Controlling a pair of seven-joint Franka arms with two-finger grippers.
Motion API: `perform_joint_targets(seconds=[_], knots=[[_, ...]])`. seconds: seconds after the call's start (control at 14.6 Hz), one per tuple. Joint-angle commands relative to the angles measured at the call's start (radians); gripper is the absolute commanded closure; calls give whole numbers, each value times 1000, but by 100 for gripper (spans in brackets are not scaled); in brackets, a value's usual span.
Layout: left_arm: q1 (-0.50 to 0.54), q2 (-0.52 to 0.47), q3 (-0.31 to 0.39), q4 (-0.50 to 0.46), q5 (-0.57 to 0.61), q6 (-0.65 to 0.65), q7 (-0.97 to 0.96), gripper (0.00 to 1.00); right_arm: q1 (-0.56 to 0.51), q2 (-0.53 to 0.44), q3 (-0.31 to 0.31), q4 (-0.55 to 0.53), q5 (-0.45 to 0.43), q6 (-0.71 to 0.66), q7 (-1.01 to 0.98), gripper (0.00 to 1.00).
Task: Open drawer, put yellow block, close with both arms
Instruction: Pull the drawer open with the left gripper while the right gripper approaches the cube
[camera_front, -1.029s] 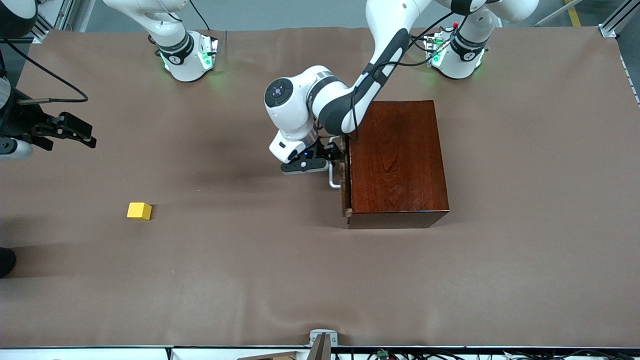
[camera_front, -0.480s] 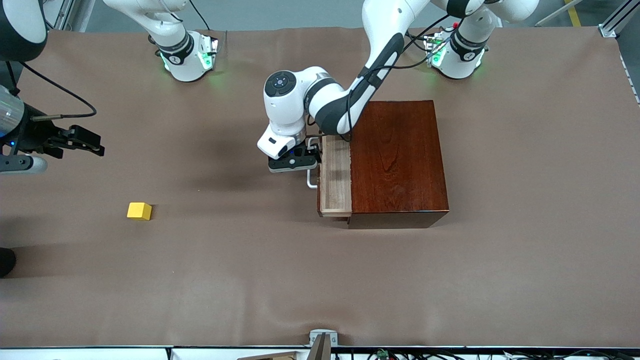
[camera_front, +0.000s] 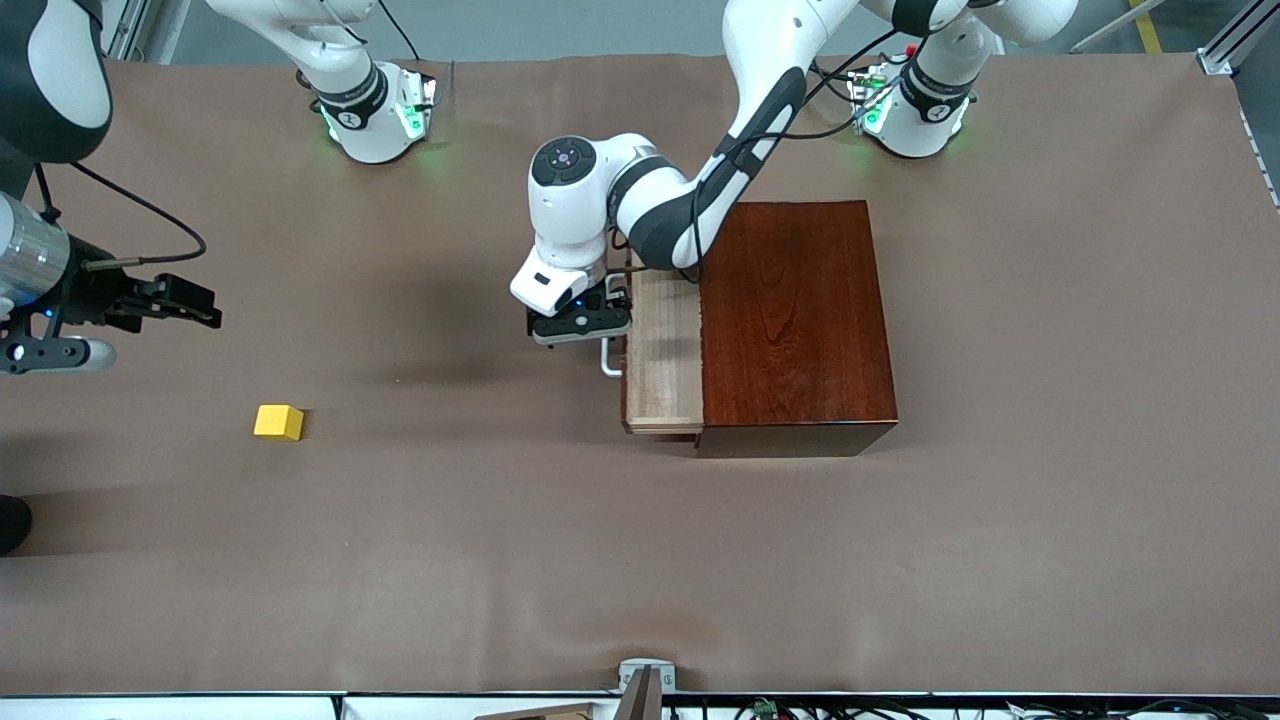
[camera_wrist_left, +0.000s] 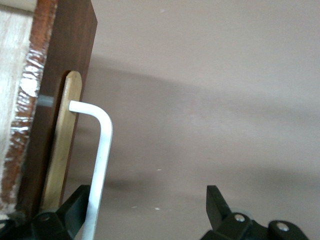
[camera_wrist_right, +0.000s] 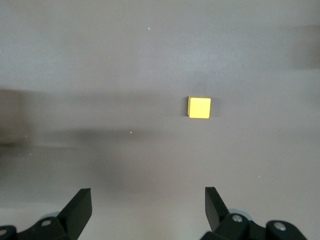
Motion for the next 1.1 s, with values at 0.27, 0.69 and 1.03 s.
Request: perform_joint_targets(seconds=[0.27, 0.69, 1.03], knots=[[-17, 44, -12, 50, -29, 145, -49, 0, -14, 57, 9, 20, -3, 17, 4, 0], [-15, 4, -1, 43, -15, 44, -50, 0, -29, 111, 7, 18, -4, 68, 2, 0], [-14, -82, 5, 43, -15, -145, -50, 0, -40, 152, 7, 14, -32, 112, 2, 0]])
